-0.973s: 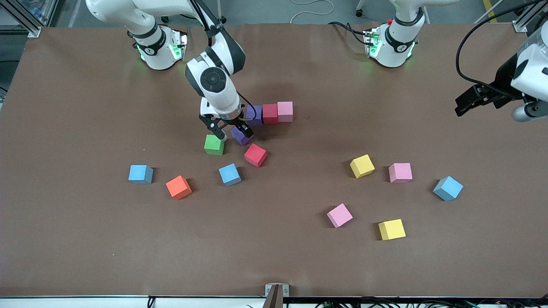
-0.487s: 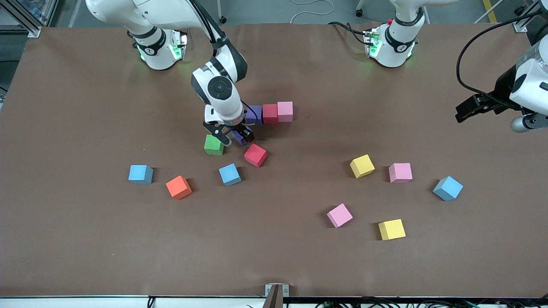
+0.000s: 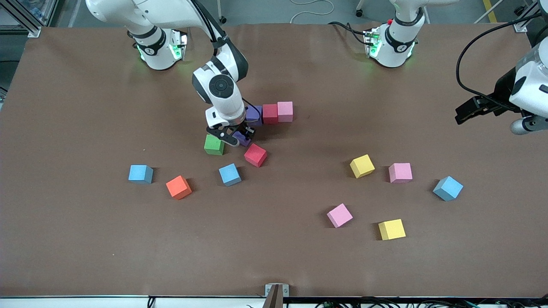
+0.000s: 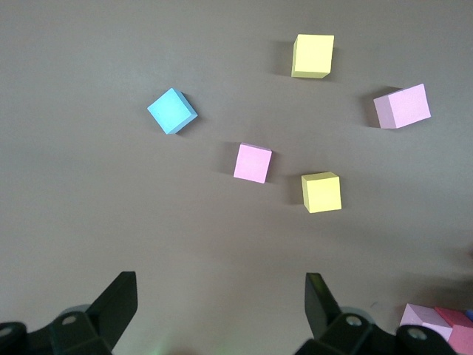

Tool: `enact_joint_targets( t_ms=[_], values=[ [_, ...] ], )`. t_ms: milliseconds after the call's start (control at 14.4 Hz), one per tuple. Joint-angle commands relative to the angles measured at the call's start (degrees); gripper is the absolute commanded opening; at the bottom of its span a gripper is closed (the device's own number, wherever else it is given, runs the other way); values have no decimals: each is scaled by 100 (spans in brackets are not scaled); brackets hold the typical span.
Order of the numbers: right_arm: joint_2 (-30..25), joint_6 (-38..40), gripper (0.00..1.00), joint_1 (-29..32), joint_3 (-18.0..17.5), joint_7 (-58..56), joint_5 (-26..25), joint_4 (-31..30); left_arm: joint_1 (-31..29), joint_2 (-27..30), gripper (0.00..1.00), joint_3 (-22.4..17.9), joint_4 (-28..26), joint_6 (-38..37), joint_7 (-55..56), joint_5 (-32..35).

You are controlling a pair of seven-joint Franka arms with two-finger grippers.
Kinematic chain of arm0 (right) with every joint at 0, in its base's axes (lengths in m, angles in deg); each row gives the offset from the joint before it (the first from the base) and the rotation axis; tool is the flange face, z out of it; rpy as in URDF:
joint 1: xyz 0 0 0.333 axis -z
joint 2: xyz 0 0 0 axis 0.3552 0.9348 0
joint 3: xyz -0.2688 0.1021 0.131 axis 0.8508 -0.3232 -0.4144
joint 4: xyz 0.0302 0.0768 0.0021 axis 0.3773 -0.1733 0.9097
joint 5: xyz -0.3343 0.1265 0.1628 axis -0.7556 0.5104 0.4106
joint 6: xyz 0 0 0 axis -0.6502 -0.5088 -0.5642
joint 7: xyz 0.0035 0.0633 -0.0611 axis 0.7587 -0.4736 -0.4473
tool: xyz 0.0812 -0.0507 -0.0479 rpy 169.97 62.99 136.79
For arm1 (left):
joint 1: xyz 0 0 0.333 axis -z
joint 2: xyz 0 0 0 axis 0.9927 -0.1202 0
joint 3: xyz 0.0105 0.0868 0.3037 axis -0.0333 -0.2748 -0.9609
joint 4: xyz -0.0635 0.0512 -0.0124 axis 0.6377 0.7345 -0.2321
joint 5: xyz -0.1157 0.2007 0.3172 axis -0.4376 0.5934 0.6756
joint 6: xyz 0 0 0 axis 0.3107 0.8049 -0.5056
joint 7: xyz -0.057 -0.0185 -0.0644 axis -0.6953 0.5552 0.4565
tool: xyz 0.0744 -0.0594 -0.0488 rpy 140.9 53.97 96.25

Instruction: Arrange 11 blocks into digit 3

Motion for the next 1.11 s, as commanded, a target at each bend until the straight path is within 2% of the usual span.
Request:
enact_joint_targets(
  t_ms=[0,209,417,1043],
  values=[
    [126,30,0,-52,-26,-1060,-81,243,0,-4,100,16,140,-24,-4,109],
    [258,30,0,-166,-17,-1784,-124,393,-193,-4,100,33,175,-24,-22,91],
    [259,30,0,-201,-17,-1768,-283,394,-193,-21,100,33,219,-24,-22,109],
    [276,118,0,-438,-9,-1328,-283,306,-158,-30,100,59,219,-24,5,126]
  ],
)
